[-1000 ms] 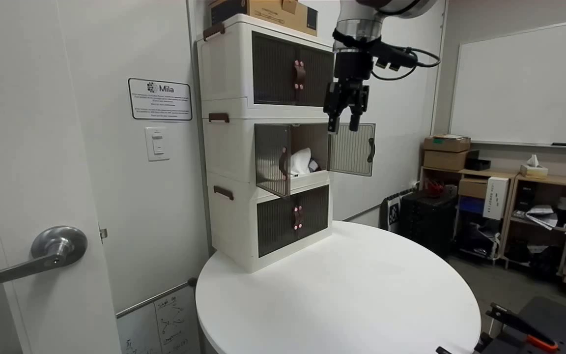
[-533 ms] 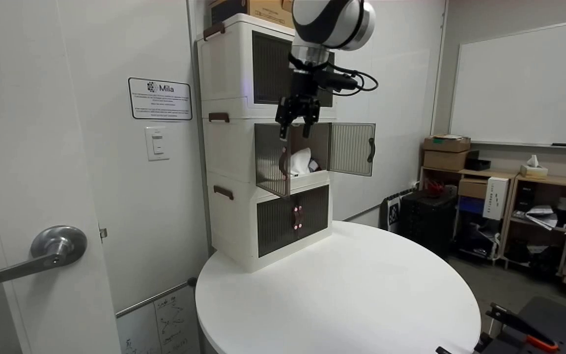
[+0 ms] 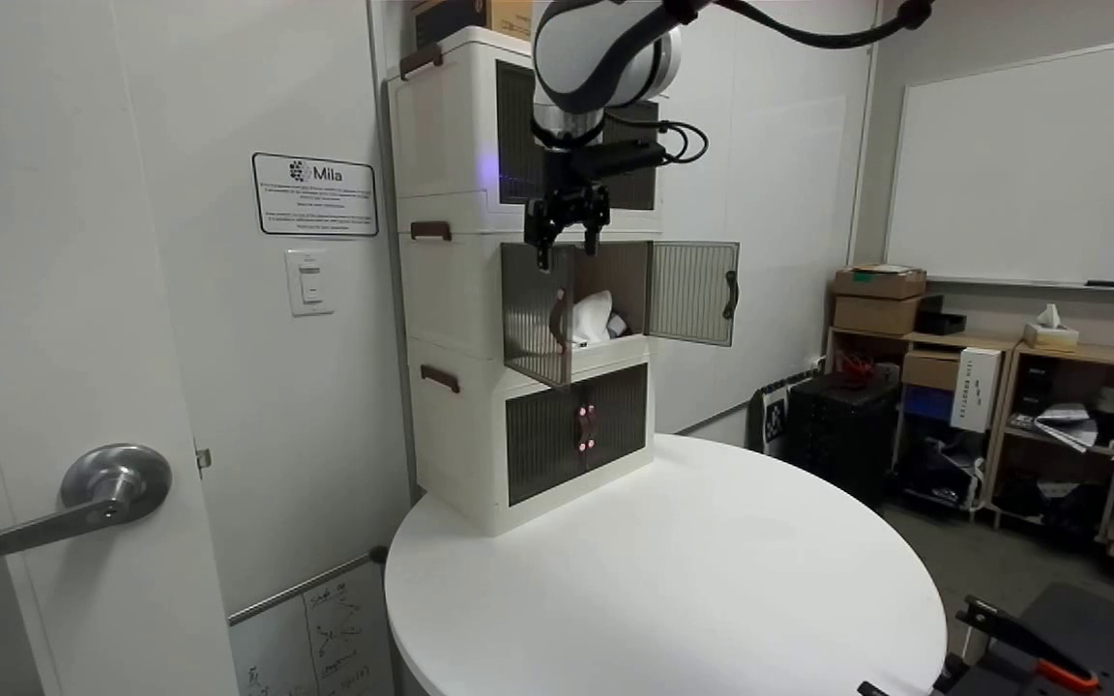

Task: Close the middle left cabinet door

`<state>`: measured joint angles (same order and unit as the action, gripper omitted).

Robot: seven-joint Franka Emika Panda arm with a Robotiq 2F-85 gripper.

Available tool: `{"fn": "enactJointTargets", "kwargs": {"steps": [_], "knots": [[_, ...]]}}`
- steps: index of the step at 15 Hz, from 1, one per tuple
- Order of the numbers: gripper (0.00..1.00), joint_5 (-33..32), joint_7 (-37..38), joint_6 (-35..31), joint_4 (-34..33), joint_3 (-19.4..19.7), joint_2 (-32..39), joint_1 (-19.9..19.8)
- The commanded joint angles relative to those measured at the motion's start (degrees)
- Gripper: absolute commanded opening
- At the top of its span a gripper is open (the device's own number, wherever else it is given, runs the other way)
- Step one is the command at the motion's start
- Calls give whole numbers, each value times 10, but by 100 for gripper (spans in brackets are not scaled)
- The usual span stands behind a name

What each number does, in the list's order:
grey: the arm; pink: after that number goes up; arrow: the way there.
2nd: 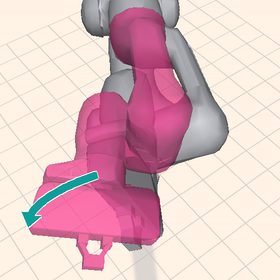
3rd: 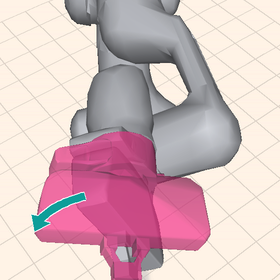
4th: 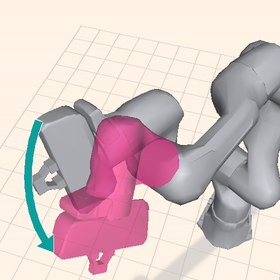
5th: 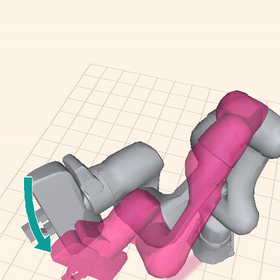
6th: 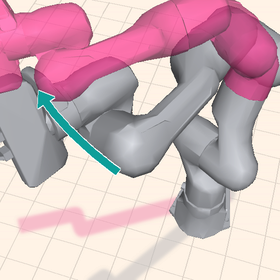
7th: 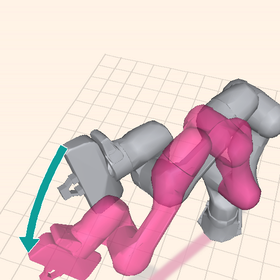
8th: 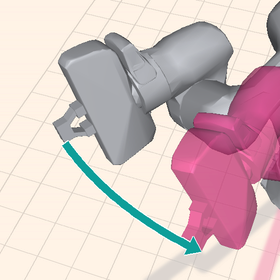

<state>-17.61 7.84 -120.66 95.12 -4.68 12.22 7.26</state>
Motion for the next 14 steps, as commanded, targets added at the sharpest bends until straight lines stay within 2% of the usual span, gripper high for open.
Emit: {"fn": "enactJointTargets", "kwargs": {"steps": [1, 4, 6, 8, 9, 14], "knots": [[100, -122, 56, 58, -45, 22, 8, 27], [100, -222, 106, 44, -51, 31, 4, 33], [100, -241, 154, 31, -55, 30, 3, 26], [100, -179, 151, 46, -58, 21, -1, 14], [100, -116, 121, 44, -50, 14, -7, 3], [100, 74, 72, -10, 2, 19, -18, -28]]}}
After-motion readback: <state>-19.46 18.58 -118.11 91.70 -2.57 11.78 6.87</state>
